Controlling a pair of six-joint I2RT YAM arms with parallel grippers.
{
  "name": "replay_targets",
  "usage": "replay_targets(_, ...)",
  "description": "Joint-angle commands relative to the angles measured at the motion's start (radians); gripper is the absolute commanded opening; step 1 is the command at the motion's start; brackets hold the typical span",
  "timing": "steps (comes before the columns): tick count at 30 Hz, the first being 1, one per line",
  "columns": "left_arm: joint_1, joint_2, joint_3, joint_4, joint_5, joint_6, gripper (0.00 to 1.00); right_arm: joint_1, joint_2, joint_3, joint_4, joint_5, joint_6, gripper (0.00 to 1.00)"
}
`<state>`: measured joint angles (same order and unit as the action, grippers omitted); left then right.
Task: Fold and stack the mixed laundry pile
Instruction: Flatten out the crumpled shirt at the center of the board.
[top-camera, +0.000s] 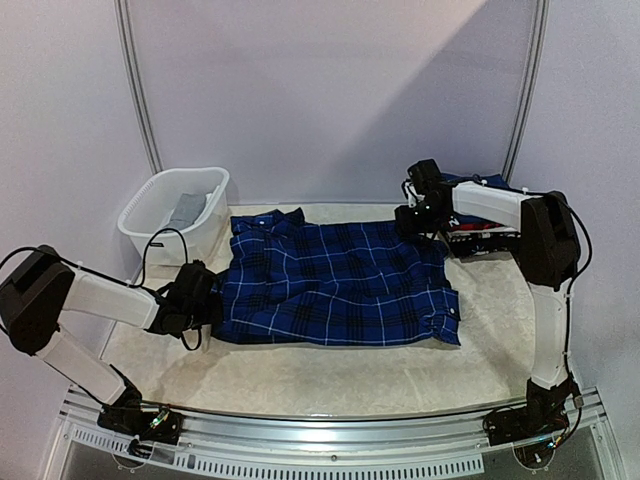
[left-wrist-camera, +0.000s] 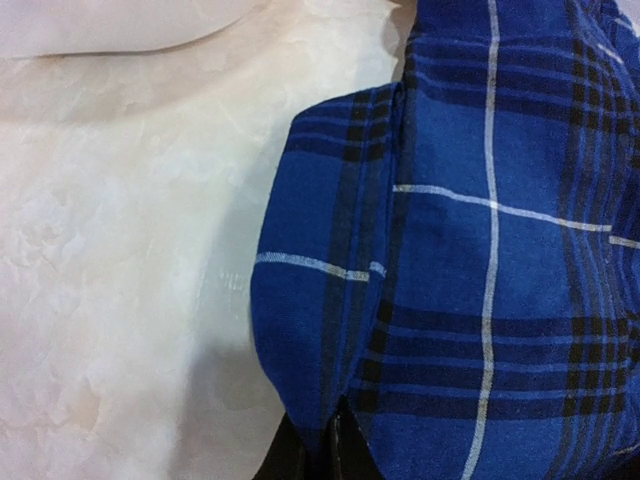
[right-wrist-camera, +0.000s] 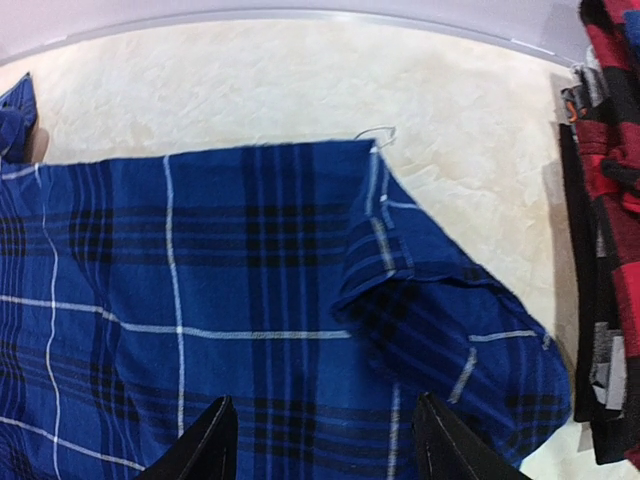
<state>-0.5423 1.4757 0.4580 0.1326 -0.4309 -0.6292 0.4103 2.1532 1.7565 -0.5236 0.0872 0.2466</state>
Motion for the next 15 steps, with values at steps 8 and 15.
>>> replay_targets(8, 0.006, 0.017, -0.008, -0.013, -0.025, 0.003, 0.00, -0.028, 0.070, 0.076, 0.007, 0.025, 0.018, 0.57)
replay_targets(15, 0.007, 0.013, -0.010, -0.015, -0.028, 0.004, 0.00, -0.034, 0.161, 0.175, 0.004, 0.009, 0.015, 0.53)
